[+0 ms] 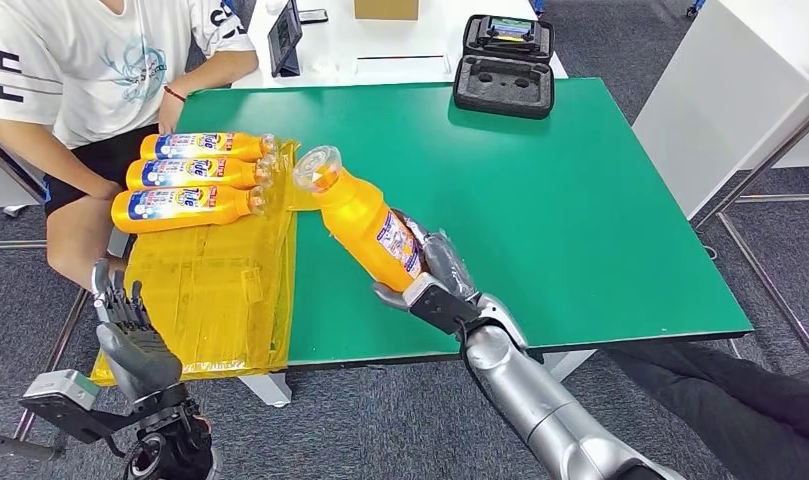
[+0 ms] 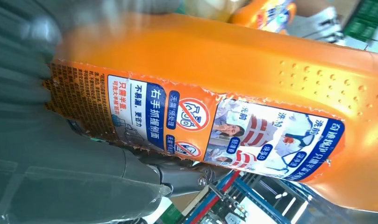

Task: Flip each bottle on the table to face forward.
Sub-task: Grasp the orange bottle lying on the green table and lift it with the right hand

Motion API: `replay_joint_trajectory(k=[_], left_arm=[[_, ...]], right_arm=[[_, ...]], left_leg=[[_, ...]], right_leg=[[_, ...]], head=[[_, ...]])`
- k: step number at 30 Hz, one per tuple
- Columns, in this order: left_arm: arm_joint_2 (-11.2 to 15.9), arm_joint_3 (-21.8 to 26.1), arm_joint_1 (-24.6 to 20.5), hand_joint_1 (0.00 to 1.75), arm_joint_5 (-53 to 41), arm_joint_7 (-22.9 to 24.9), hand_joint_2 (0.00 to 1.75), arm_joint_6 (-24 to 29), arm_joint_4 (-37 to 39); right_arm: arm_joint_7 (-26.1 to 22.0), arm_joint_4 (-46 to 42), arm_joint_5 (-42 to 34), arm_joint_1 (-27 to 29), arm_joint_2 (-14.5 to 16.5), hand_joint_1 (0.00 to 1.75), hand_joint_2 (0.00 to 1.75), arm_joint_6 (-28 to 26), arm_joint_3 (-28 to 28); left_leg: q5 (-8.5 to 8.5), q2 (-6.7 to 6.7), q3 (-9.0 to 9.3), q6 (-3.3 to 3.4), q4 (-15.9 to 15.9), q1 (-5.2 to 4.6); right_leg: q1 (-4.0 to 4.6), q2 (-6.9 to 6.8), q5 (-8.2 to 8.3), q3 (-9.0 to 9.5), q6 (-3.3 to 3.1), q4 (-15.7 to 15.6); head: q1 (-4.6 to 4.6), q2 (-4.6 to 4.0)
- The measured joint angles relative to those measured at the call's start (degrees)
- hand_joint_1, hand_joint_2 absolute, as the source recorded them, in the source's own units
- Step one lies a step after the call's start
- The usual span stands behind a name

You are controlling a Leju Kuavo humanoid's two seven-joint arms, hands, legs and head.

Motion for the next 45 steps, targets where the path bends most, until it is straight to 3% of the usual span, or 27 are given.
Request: replay_joint_trajectory(k=[7, 16, 45], left_arm=[[0.19, -6.39, -1.35, 0.0, 4.3, 0.0, 0.0, -7.12, 4.75], [0.84, -15.35, -5.76, 0.0, 3.75, 0.02, 0.0, -8.8, 10.38], [1.55, -20.05, -10.3, 0.0, 1.33, 1.11, 0.0, -10.78, 19.71]], right_arm=[[-1.36, -1.19, -0.29, 4.4, 2.62, 1.75, 1.75, 2.37, -0.92], [-1.4, -1.33, 1.66, 7.89, 4.93, 1.75, 1.75, 5.12, -0.56], [0.26, 1.57, 7.99, 8.69, 7.23, 1.74, 1.75, 10.56, -0.33]], left_leg=[[0.0, -0.01, 0.0, 0.0, 0.0, 0.0], [0.0, 0.0, -0.01, -0.01, 0.0, 0.0], [0.0, -0.01, -0.01, -0.01, 0.0, 0.0]], right_leg=[[0.0, 0.0, 0.0, 0.0, 0.0, 0.0], [0.0, 0.0, 0.0, -0.01, 0.0, 0.0], [0.0, 0.0, 0.0, 0.0, 0.0, 0.0]], head=[[0.01, 0.01], [-0.01, 0.01], [0.0, 0.01]])
